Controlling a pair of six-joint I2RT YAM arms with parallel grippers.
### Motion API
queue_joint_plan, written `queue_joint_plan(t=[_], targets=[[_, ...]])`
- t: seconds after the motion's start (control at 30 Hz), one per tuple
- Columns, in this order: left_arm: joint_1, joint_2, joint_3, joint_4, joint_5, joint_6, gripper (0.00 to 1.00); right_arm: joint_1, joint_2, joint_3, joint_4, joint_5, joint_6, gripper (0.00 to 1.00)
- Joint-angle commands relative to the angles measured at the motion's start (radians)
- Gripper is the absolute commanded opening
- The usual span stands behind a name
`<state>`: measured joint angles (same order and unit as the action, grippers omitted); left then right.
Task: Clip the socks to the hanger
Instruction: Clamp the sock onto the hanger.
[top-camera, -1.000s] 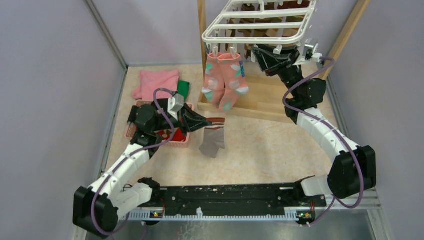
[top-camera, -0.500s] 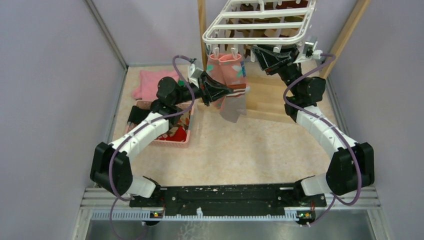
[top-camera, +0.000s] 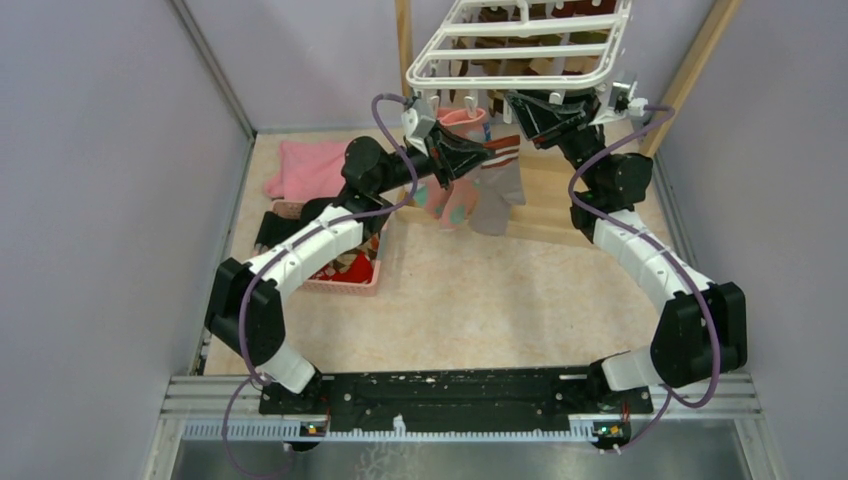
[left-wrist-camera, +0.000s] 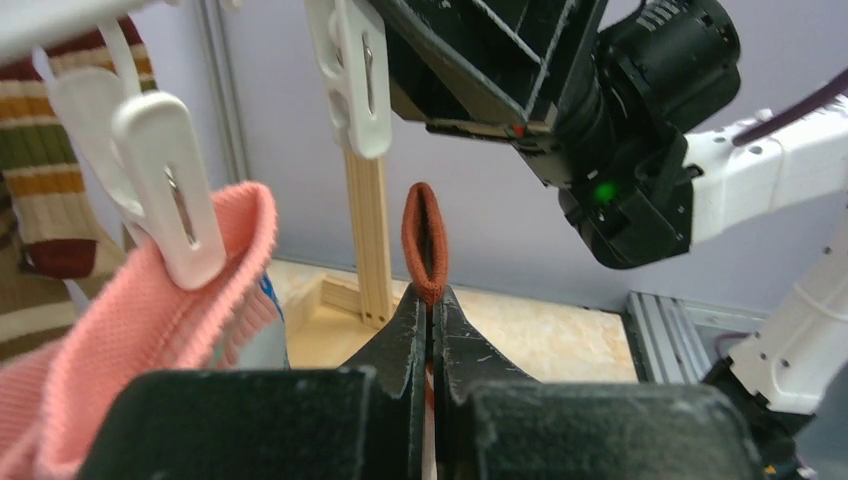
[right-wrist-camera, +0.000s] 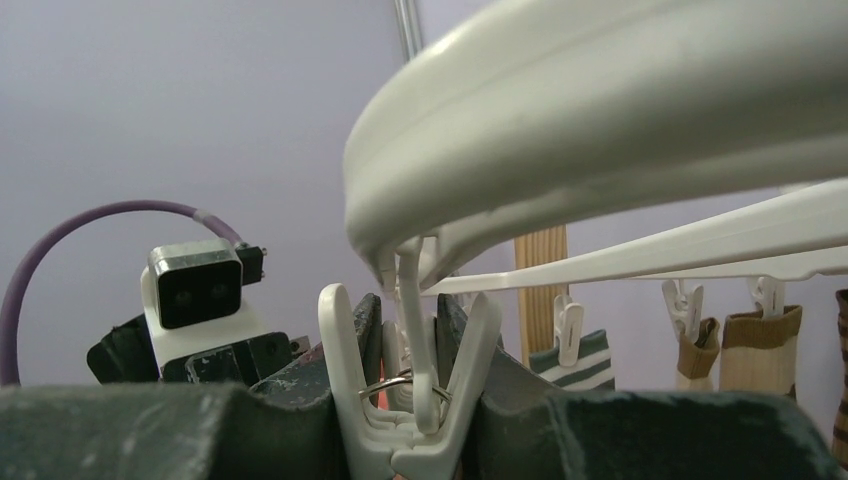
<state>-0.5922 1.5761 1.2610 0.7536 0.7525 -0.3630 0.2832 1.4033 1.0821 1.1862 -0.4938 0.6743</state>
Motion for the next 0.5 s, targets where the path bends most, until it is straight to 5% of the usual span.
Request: queue_joint_plan(t=[0.0, 0.47], targets=[[-0.028, 0.019, 0.065, 0.028, -0.113, 0.088, 0.0, -0.009, 0.008, 0.055, 0.036, -0.017, 0.021, 0.01], [-0.067, 0.018, 0.067, -0.021, -0.243, 0.304, 0.0, -0.012, 0.014, 0.061, 0.039, -0.026, 0.03, 0.01]])
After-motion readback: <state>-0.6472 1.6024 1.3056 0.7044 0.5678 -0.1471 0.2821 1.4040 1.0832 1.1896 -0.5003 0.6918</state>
